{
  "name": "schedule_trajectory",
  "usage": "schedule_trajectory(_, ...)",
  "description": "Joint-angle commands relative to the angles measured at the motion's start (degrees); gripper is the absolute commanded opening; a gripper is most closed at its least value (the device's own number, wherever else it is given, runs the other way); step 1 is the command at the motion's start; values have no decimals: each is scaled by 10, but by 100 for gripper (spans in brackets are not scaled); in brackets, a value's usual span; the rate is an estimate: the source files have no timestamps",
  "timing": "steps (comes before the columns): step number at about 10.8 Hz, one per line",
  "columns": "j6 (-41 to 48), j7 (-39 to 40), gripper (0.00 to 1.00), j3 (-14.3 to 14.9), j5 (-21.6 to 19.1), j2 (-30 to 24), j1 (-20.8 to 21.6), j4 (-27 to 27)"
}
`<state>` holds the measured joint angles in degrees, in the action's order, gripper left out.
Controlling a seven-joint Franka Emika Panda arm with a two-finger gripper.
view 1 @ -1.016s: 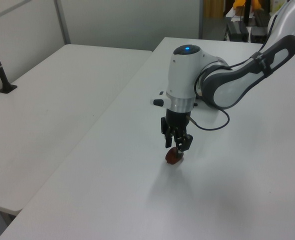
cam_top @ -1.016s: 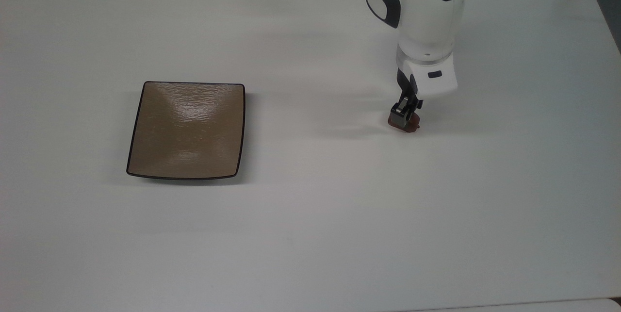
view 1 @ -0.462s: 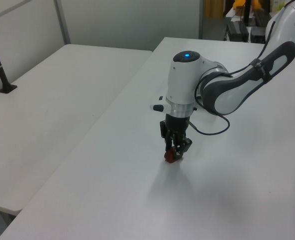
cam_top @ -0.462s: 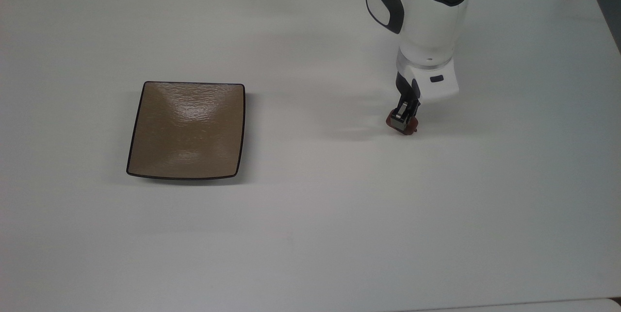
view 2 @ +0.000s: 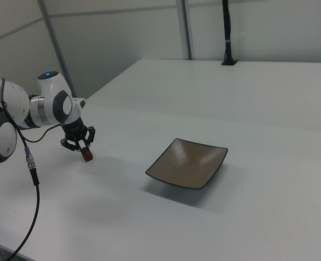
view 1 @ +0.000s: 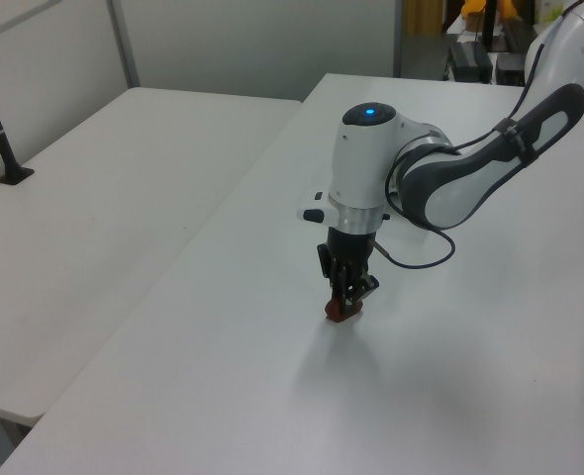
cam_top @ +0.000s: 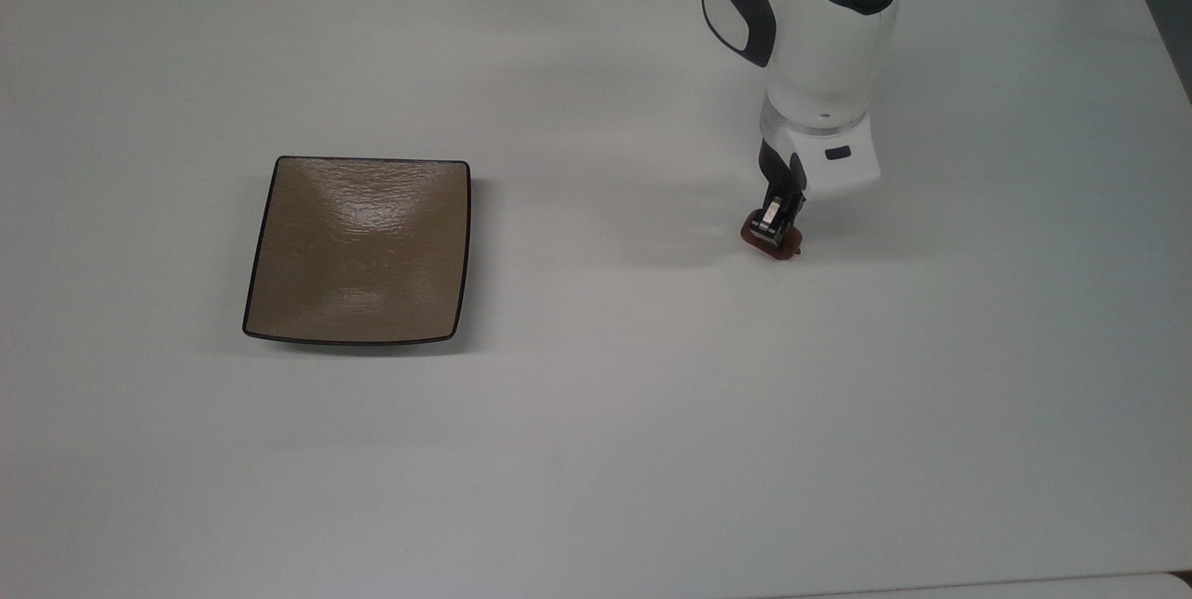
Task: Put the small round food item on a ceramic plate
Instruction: 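Close the gripper on the dark-red food item, then lift the held food item and carry it over the ceramic plate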
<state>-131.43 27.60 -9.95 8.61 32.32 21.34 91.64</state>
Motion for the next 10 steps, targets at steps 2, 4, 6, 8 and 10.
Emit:
schedule_trajectory(2, 27, -18, 16, 0, 8, -22, -2, -1)
schedule_trajectory(4, 62, -18, 16, 0, 3, -58, -14, 0)
schedule_trajectory(6, 100, -17, 15, 0, -1, -96, -31, -1)
schedule_trajectory(8, 140, -17, 12, 2, -31, -138, -46, -1)
schedule_trajectory(10, 189, -18, 9, 7, -62, -181, -69, -3)
